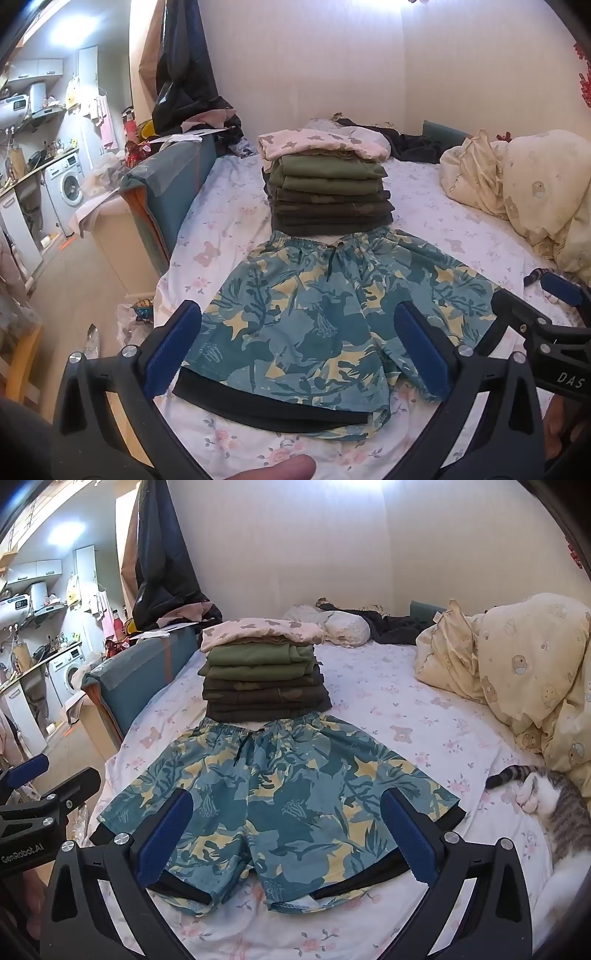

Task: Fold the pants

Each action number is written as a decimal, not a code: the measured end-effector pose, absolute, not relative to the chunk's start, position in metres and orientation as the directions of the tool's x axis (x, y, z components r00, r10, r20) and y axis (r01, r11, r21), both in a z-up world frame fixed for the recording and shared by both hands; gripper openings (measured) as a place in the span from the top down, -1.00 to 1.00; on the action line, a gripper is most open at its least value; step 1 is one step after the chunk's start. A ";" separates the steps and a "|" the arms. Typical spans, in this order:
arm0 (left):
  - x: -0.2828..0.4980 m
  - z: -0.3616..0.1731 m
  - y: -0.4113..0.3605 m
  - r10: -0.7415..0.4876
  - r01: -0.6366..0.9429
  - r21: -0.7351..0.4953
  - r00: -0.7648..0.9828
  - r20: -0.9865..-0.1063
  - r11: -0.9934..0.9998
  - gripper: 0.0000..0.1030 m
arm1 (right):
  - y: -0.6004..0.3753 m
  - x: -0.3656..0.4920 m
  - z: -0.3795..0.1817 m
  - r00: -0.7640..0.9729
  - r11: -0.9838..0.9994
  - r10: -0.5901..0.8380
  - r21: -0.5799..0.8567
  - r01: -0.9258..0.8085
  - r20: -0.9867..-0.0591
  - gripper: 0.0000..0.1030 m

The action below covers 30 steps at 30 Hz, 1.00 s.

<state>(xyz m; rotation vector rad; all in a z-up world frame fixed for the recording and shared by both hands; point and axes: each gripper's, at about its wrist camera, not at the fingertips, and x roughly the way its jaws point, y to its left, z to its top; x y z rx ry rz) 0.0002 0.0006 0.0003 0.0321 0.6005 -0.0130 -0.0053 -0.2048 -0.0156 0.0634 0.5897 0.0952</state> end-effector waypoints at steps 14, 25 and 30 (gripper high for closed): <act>0.000 0.001 0.000 0.009 0.018 0.042 0.828 -0.561 0.999 -0.99 | -0.204 -0.002 -0.016 0.824 0.992 0.113 0.103 -0.067 -0.555 -1.00; -0.001 0.003 -0.001 0.007 0.018 0.038 0.830 -0.558 0.999 -0.99 | -0.207 -0.006 -0.014 0.823 0.992 0.119 0.106 -0.072 -0.555 -1.00; 0.000 0.003 0.000 0.006 0.017 0.037 0.830 -0.557 0.999 -0.99 | -0.207 -0.006 -0.014 0.824 0.992 0.118 0.105 -0.072 -0.555 -1.00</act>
